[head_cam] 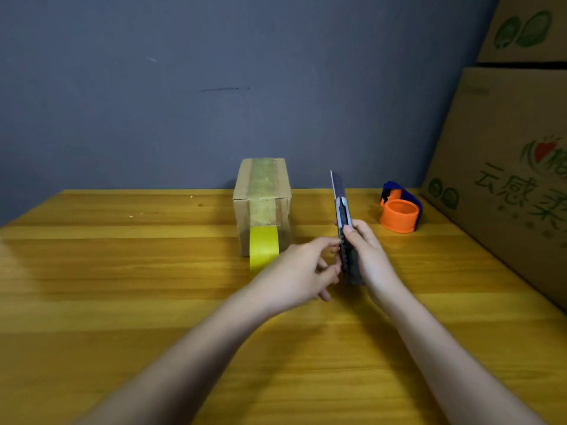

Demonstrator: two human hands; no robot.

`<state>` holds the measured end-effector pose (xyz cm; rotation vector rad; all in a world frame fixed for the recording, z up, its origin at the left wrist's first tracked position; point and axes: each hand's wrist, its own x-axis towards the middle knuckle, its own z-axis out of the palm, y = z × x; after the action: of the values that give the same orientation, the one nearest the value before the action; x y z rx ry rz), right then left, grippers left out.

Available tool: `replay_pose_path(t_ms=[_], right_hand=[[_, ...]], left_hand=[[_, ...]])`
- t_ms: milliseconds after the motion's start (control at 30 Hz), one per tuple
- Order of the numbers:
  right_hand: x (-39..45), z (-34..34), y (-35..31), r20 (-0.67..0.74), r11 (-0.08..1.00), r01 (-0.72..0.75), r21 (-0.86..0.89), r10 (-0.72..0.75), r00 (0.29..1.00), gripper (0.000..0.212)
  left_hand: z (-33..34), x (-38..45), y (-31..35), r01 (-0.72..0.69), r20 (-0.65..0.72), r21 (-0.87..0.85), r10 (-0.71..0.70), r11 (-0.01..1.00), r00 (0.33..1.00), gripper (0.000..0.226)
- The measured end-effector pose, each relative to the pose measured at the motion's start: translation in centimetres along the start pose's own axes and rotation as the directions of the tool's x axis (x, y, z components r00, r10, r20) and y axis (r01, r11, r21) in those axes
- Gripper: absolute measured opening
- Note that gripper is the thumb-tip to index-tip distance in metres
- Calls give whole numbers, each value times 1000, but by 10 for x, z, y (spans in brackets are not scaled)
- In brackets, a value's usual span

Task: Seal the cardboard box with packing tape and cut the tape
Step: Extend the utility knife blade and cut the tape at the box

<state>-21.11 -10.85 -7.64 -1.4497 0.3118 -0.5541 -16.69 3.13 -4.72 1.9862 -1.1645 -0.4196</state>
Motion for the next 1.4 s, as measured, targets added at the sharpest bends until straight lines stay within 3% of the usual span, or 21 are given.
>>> replay_pose_path(t_ms=[67,167,233,333,433,500,633,800,1167,1233,1267,1333,1400], right_hand=[[2,8,-5,33,996,44,-79,-41,999,13],[5,18,-12,91,981,101,-165,-87,992,12],[5,25,-17,125,972,123,-202,-99,987,13],[4,34,-23,175,956,141,-259,-97,980,14],[3,42,-26,197,946,160,-282,-106,975,13],[2,45,-26,197,944,159,-289,-103,975,14],[1,47,-26,199,940,154,-305,-95,975,15],[0,47,-26,196,937,148,-316,-88,977,15],[-4,39,-30,217,887,144,-438,-51,975,15],[-6,32,-32,244,785,215,-580,-85,966,14],[-7,28,-35,268,683,265,-681,-104,958,13],[-10,23,-43,338,361,358,-861,-120,933,17],[-12,22,-53,414,31,422,-906,-140,899,26]], left_hand=[[-19,-7,4,-32,-54,-97,27,995,998,26],[-45,-14,1,-88,-262,-147,47,985,964,14],[-60,-15,-10,-105,-420,-61,70,993,905,12],[-76,-12,-33,-66,-515,136,127,989,848,24],[-86,-10,-53,47,-504,293,112,955,857,52],[-86,-11,-61,100,-501,290,62,952,863,61],[-79,-10,-67,159,-485,64,-109,985,868,68],[-79,-7,-67,101,-371,-148,-149,984,917,86],[-80,-13,-66,137,-191,-431,-238,892,952,94],[-81,-12,-66,151,-180,-437,-251,887,951,96],[-81,-12,-66,156,-173,-438,-254,885,952,96],[-81,-12,-66,159,-160,-445,-253,881,954,96],[-81,-11,-68,158,-151,-447,-248,880,957,96]])
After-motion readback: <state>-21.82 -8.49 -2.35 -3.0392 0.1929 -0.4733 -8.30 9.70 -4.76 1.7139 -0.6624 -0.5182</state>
